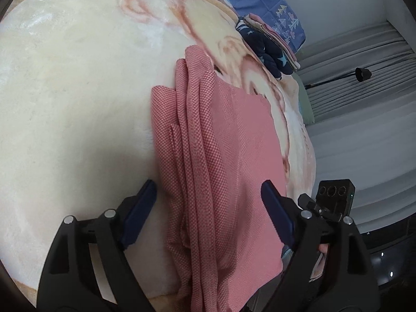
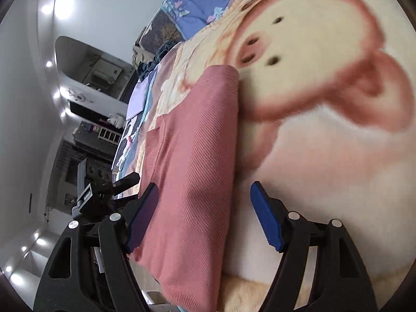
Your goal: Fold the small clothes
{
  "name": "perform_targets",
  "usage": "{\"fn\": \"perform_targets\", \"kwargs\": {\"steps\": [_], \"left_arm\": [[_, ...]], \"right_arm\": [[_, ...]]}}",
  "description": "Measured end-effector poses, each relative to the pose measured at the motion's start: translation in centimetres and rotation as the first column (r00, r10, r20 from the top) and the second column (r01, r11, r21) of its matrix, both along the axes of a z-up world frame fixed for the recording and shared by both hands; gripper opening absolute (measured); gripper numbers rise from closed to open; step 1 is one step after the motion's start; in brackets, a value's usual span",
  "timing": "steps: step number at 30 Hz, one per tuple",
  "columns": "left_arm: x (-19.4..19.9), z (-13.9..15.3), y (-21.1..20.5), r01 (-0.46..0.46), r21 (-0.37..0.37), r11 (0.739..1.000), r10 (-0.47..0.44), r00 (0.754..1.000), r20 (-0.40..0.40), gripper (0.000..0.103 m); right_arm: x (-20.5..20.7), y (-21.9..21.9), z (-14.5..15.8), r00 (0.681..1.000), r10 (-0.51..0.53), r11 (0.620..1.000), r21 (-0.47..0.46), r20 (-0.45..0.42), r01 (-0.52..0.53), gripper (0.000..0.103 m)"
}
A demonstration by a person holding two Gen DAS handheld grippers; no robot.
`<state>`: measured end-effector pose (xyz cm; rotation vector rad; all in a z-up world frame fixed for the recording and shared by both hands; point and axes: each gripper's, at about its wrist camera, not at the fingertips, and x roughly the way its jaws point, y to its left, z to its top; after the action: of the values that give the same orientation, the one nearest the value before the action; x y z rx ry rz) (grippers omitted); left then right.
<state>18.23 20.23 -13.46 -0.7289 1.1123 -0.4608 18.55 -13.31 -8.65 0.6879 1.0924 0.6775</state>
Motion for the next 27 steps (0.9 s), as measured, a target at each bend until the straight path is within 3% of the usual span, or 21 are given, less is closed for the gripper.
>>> {"fn": "perform_targets", "kwargs": {"steps": [4,10,11,13,14,15,16,18,22,27], "left_arm": [[1.3,-0.2,-0.9,0.028,-0.001,1.000,-0.028,1.000,0.002,0.093],[3.4,0.0,-1.3,0.036,-0.037,0.999,-0.034,0.998,0.051,0.092],[3.5,0.1,-1.4,0.033,-0.043,0.998,-0.031,0.998,0.062,0.088],[3.8,-0.1,-1.9,0.038,-0.031,0.999,-0.036,0.997,0.061,0.053],[3.8,-0.3,-2.1,0.034,-0.012,0.999,-0.034,0.998,0.057,0.043],[3.8,-0.4,-2.2,0.034,0.003,0.999,-0.034,0.998,0.058,0.031],[3.7,-0.5,-2.1,0.034,-0.005,0.999,-0.034,0.997,0.067,0.027],[3.2,-0.2,-1.8,0.023,-0.025,0.999,-0.021,0.996,0.090,0.025],[1.7,2.2,-2.1,0.027,-0.032,0.999,-0.021,0.986,0.166,0.025],[-0.8,5.6,-2.5,0.040,-0.035,0.999,-0.031,0.972,0.234,0.025]], "right_arm": [[0.9,0.2,0.0,0.999,0.039,0.999,0.007,-0.010,-0.039,0.073],[2.7,2.3,-0.1,0.999,0.048,0.998,-0.044,0.014,-0.047,0.072],[3.0,2.6,0.0,0.999,0.043,0.998,-0.055,0.017,-0.041,0.070],[2.8,2.5,-0.1,0.999,0.022,0.996,-0.089,0.033,-0.019,0.057],[2.5,2.5,-0.1,0.999,0.013,0.994,-0.106,0.045,-0.008,0.052],[2.3,2.3,0.0,0.998,0.002,0.994,-0.113,0.061,0.005,0.037],[2.1,2.2,0.1,0.997,-0.007,0.994,-0.111,0.081,0.016,0.026],[1.3,2.1,0.7,0.989,-0.032,0.995,-0.086,0.141,0.045,0.023],[-0.7,2.5,2.9,0.970,-0.049,0.989,-0.123,0.239,0.080,0.022],[-2.6,2.1,5.6,0.954,-0.061,0.991,-0.094,0.293,0.093,0.021]]}}
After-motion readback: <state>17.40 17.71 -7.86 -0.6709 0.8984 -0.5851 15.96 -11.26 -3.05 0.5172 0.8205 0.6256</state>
